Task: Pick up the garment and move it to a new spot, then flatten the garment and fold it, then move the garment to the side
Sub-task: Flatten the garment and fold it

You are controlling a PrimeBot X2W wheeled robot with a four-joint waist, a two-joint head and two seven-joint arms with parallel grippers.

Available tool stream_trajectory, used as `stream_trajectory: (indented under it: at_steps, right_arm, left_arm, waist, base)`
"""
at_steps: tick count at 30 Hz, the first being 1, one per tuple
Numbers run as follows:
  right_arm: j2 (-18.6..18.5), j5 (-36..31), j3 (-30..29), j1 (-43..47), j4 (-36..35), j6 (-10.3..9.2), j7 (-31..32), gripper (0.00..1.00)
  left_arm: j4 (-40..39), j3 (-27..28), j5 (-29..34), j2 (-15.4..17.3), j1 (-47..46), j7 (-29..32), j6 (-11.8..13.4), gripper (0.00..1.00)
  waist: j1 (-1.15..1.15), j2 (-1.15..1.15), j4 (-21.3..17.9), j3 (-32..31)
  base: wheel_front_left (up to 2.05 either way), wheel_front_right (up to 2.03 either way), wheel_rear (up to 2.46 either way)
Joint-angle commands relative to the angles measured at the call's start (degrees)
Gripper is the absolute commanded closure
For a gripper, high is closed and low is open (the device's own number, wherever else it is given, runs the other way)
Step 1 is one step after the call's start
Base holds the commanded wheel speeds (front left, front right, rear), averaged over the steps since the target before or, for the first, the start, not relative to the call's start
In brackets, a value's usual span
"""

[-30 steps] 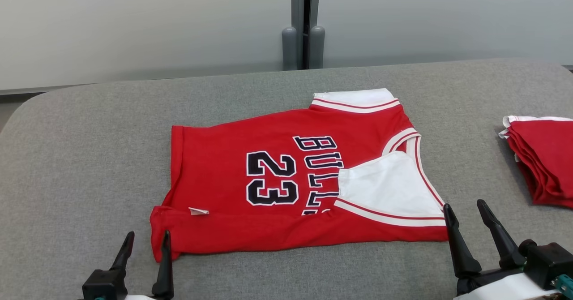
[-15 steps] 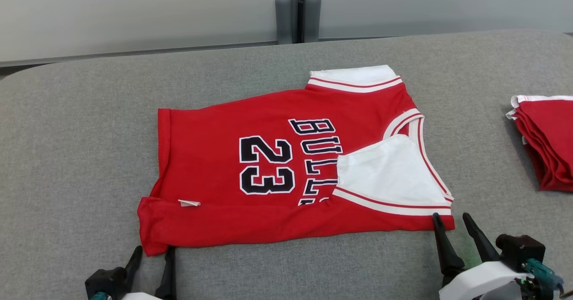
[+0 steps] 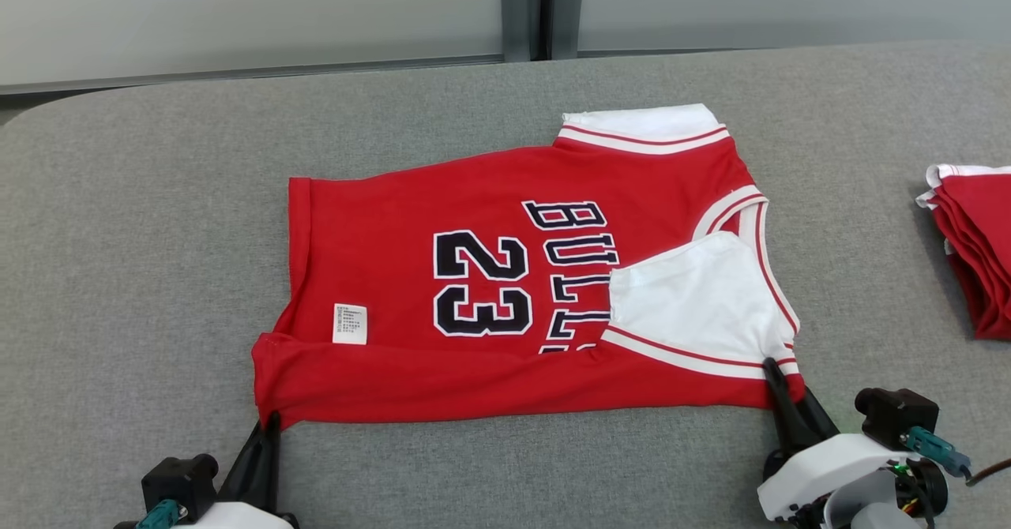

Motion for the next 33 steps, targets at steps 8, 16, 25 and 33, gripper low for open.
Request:
stream_trajectory:
  at_steps: [8,16,25,33]
  right_arm:
    - [-1.6,2.2,-0.3,6.6,-5.1,-0.13,-0.8,1.0]
    - [-1.4,2.0,-2.2,19.2,-13.8,-0.14,0.7,1.0]
    - [0.0,-1.9,-5.9,24.2,-22.2,-0.13,4.4,0.0]
    - [-1.8,-8.3,-9.0,20.3,-32.9,-0.12,6.0,0.0]
  left_arm:
    - [-2.6,-0.4,1.6,3.8,3.2,1.3,-0.6,1.0]
    - [-8.7,-0.6,-0.1,6.4,9.9,9.2,0.7,1.0]
    - [-16.6,-0.4,-1.1,6.0,14.2,13.2,3.6,0.0]
    - [-22.5,1.1,1.4,4.3,11.6,7.0,8.1,0.0]
  waist:
    - [0.0,0.0,1.3,-2.6]
    - [0.0,0.0,2.0,-6.3]
    - [0.0,0.0,1.8,-7.7]
    - [0.0,0.0,1.1,-8.0]
  base:
    - [0.0,0.0,0.0]
    - [0.0,0.0,0.0]
    - [0.0,0.0,0.0]
    - [0.0,0.0,0.0]
